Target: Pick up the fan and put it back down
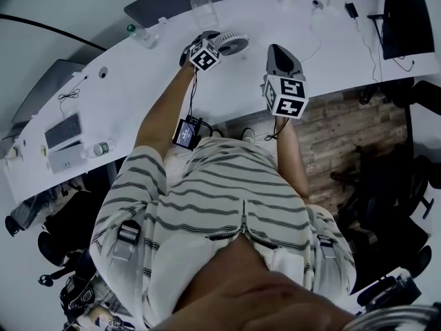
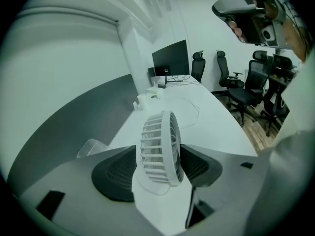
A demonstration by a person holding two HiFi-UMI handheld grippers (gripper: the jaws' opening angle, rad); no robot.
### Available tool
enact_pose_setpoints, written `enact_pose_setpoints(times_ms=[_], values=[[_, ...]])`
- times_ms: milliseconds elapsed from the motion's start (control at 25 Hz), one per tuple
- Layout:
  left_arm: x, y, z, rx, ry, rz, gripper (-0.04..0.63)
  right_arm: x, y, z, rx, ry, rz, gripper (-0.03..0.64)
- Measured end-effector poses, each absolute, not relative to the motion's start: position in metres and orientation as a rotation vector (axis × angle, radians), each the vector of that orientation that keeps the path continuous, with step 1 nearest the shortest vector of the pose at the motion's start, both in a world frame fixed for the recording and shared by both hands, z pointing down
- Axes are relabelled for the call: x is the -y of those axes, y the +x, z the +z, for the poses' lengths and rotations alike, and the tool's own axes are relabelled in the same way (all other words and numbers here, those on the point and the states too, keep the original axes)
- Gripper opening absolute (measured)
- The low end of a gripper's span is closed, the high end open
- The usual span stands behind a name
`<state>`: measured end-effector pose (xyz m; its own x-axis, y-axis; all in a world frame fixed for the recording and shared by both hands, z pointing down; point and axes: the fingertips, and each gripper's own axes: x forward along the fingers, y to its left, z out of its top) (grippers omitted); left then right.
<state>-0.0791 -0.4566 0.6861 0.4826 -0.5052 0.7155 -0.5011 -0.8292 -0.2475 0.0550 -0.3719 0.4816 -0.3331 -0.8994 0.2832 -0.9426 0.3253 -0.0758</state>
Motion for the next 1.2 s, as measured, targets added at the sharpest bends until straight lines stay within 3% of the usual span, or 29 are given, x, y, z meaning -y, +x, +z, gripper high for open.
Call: enact_pose_setpoints(times_ms=[280, 600, 840, 1200], values=[[0.453, -0.077, 0.635, -1.109, -2.685, -1.086, 0.254, 0.368, 0.053, 0.479, 2.413, 1.683, 0.337, 0.011], [0.437, -0.081, 0.566, -1.481, -2.629, -0.728, 0.011, 0.362, 0.041, 0.474, 2.445, 1.655, 0.327, 0.011], [0.417, -0.091, 0.532, -1.719, -2.697, -0.487, 0.006, 0.355, 0.033, 0.469, 2.472, 1.64, 0.323, 0.011], [0.384, -0.08, 0.486, -1.8, -2.644, -0.41, 0.008, 0.348, 0.025, 0.464, 2.501, 1.632, 0.327, 0.011]])
